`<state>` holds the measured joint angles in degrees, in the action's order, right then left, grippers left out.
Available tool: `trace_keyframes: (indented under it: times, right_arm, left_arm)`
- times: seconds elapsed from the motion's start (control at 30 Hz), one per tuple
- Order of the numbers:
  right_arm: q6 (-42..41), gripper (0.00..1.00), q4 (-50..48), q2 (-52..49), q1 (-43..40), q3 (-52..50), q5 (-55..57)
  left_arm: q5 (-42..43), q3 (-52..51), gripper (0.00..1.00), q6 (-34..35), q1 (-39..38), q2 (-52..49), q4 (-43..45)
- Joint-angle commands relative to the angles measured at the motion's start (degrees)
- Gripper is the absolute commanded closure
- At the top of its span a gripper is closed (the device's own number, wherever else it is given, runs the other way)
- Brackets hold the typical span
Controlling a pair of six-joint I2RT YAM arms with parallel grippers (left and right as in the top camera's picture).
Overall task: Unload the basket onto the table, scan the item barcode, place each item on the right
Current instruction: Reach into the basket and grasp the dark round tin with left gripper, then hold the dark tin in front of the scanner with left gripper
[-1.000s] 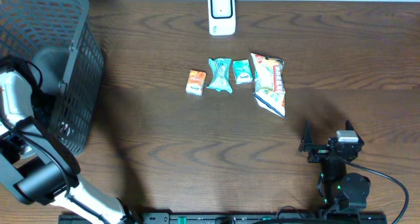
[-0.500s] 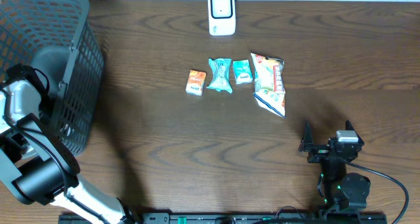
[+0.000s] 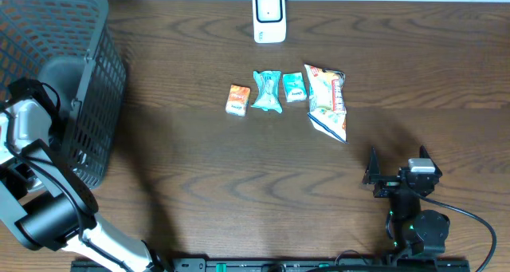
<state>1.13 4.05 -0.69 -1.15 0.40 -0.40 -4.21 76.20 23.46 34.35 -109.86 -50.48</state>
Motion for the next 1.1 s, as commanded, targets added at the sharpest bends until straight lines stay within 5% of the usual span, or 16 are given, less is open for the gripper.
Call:
trace_keyframes:
  times: [0.0,0.33,0.67,1.07]
  right_arm:
    - [0.7,0.01,0.3,0.3,0.3,-0.1,0.0]
    - [0.7,0.01,0.3,0.3,0.3,-0.1,0.0]
    - [0.7,0.01,0.3,0.3,0.3,-0.1,0.0]
    - [0.7,0.01,0.3,0.3,0.3,-0.1,0.0]
  left_arm:
    - [3.1,4.2,0.38,-0.7,0.1,1.6,-2.1]
    - [16.0,13.5,0.42,-0.1,0.1,18.3,2.0]
    - [25.4,13.6,0.42,11.6,-2.2,36.5,14.7]
    - [25.1,13.6,0.42,8.3,-32.8,30.8,18.4]
